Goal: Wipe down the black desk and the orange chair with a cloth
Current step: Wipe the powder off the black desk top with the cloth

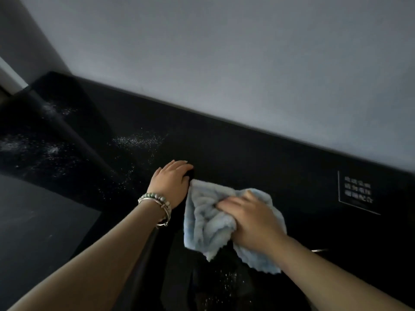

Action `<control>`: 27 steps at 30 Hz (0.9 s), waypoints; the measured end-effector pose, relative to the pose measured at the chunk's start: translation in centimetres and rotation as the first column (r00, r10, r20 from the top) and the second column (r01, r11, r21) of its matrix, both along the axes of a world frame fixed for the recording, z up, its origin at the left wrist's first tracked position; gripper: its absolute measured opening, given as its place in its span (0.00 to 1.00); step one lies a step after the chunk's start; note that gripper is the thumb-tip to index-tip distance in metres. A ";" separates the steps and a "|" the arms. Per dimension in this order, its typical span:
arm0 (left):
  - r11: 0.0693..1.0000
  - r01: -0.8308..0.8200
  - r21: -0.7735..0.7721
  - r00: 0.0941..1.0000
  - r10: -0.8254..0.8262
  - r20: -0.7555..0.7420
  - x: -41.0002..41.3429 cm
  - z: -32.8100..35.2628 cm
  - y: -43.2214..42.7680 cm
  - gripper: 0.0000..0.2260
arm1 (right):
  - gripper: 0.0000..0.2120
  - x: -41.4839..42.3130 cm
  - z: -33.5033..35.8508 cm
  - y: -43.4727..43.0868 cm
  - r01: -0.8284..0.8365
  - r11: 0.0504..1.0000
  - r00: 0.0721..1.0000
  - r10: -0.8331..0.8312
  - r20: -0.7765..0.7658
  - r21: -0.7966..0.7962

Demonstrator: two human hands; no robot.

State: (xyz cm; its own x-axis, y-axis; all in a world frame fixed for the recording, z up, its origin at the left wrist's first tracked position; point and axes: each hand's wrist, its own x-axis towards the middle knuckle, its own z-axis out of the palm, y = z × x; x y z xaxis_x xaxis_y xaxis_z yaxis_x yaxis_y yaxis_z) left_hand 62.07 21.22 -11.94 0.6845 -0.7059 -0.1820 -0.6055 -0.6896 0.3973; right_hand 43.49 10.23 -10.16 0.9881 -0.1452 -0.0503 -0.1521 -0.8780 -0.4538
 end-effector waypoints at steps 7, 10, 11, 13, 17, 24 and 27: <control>0.992 0.062 -0.111 0.994 -0.051 0.093 -7.1 0.2 2.4 0.15 | 0.31 -3.0 3.4 -12.6 0.634 0.758 0.759 -0.648 -0.065 -0.151; 0.995 0.072 -0.064 0.995 -0.067 0.070 -9.1 0.0 3.6 0.17 | 0.29 -4.8 2.0 -13.9 0.691 0.683 0.593 -0.723 -0.355 -0.236; 0.997 0.068 -0.049 0.996 -0.064 0.068 -9.6 -0.1 3.9 0.17 | 0.25 -4.9 1.4 -12.6 0.659 0.707 0.638 -0.706 -0.307 -0.257; 0.999 0.035 -0.029 0.997 -0.033 0.065 -10.2 -0.3 4.4 0.18 | 0.17 -4.8 0.6 -8.5 0.562 0.784 0.772 -0.612 -0.175 -0.263; 0.999 0.004 0.036 0.997 -0.007 0.078 -10.4 -0.4 4.4 0.21 | 0.11 -4.5 1.2 -0.4 0.360 0.933 0.927 -0.358 -0.106 -0.004; 0.986 0.019 0.168 0.989 -0.043 0.140 -6.4 0.0 1.3 0.25 | 0.28 -3.1 4.1 -11.1 0.727 0.667 0.685 -0.723 0.092 -0.164; 0.985 -0.029 0.172 0.997 0.017 0.073 -5.8 -0.1 -0.4 0.26 | 0.24 -3.0 3.2 -16.0 0.810 0.564 0.550 -0.826 -0.127 -0.159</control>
State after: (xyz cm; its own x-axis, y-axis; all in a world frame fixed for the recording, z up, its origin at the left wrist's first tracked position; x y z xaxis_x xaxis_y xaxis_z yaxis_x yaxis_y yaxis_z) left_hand 56.23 20.85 -12.07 0.7159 -0.6518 -0.2504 -0.6110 -0.7583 0.2272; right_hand 40.52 -5.73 -6.97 0.4153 -0.8969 -0.1518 -0.8872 -0.3625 -0.2854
